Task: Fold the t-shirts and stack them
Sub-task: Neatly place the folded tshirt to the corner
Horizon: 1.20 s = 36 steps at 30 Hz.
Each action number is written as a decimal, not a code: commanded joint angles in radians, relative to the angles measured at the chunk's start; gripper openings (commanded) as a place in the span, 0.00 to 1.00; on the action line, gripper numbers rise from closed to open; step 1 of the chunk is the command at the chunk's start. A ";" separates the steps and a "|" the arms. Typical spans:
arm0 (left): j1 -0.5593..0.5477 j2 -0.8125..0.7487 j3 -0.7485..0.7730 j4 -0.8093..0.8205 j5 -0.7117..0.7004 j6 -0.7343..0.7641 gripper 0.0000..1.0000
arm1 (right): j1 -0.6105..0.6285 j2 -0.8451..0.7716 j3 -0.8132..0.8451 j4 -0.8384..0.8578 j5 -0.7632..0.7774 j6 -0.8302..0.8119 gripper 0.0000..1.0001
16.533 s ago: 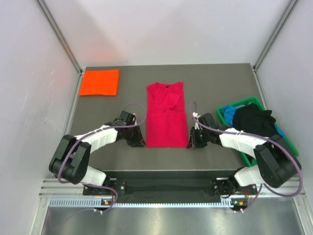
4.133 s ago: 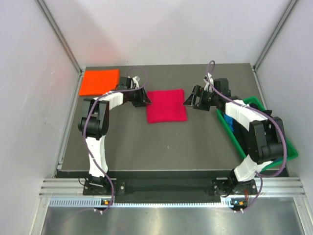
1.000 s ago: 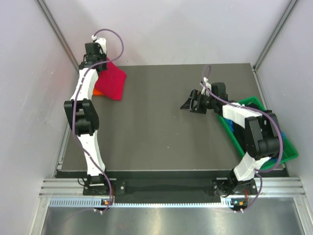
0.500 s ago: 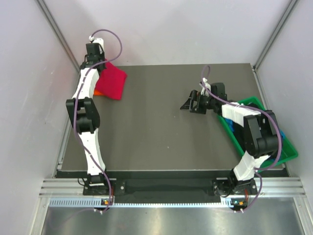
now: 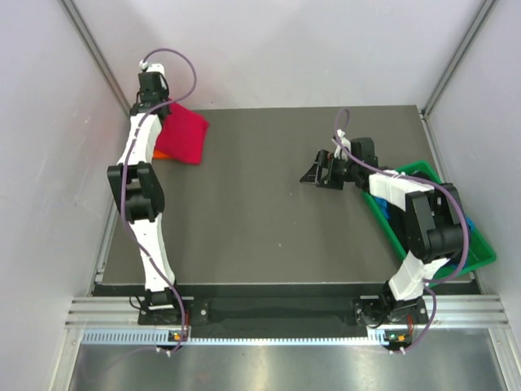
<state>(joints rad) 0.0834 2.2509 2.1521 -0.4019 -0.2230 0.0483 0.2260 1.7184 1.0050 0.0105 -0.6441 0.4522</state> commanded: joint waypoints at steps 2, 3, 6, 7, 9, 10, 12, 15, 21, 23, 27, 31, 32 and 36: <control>0.019 -0.013 0.029 0.094 -0.041 -0.019 0.00 | -0.005 0.004 0.044 0.023 -0.006 -0.026 0.90; 0.022 -0.014 0.026 0.094 -0.053 -0.019 0.00 | -0.005 0.004 0.044 0.025 -0.006 -0.026 0.91; 0.026 -0.034 -0.017 0.126 -0.061 -0.010 0.00 | -0.005 0.006 0.044 0.028 -0.008 -0.027 0.91; 0.024 -0.036 -0.029 0.135 -0.065 -0.004 0.00 | -0.005 0.006 0.044 0.028 -0.008 -0.027 0.91; 0.030 -0.031 -0.028 0.140 -0.078 -0.001 0.00 | -0.005 0.004 0.046 0.028 -0.009 -0.026 0.91; 0.032 -0.028 -0.029 0.144 -0.081 -0.002 0.00 | -0.007 0.003 0.044 0.026 -0.009 -0.026 0.91; 0.038 -0.024 -0.029 0.150 -0.081 -0.002 0.00 | -0.005 0.000 0.044 0.025 -0.009 -0.030 0.91; 0.041 -0.016 -0.029 0.159 -0.073 -0.002 0.00 | -0.005 -0.002 0.041 0.022 -0.008 -0.035 0.91; 0.050 0.015 -0.038 0.176 -0.133 -0.008 0.00 | -0.008 0.006 0.041 0.023 -0.009 -0.035 0.91; 0.056 0.025 -0.037 0.181 -0.136 -0.016 0.02 | -0.008 0.004 0.035 0.023 -0.009 -0.038 0.91; 0.072 0.061 -0.026 0.173 -0.203 -0.030 0.42 | -0.010 -0.002 0.030 0.022 -0.009 -0.040 0.91; 0.072 0.085 0.017 0.100 -0.260 -0.027 0.50 | -0.010 -0.014 0.038 -0.003 -0.005 -0.044 0.91; 0.072 0.082 0.022 0.086 -0.259 -0.031 0.50 | -0.008 -0.019 0.038 -0.007 -0.003 -0.044 0.91; 0.072 0.029 -0.020 0.037 -0.167 -0.088 0.51 | -0.010 -0.063 0.044 -0.046 0.014 -0.050 0.91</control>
<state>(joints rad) 0.1555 2.3444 2.1212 -0.3435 -0.4232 0.0135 0.2241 1.7168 1.0061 -0.0139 -0.6395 0.4351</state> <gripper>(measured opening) 0.504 0.912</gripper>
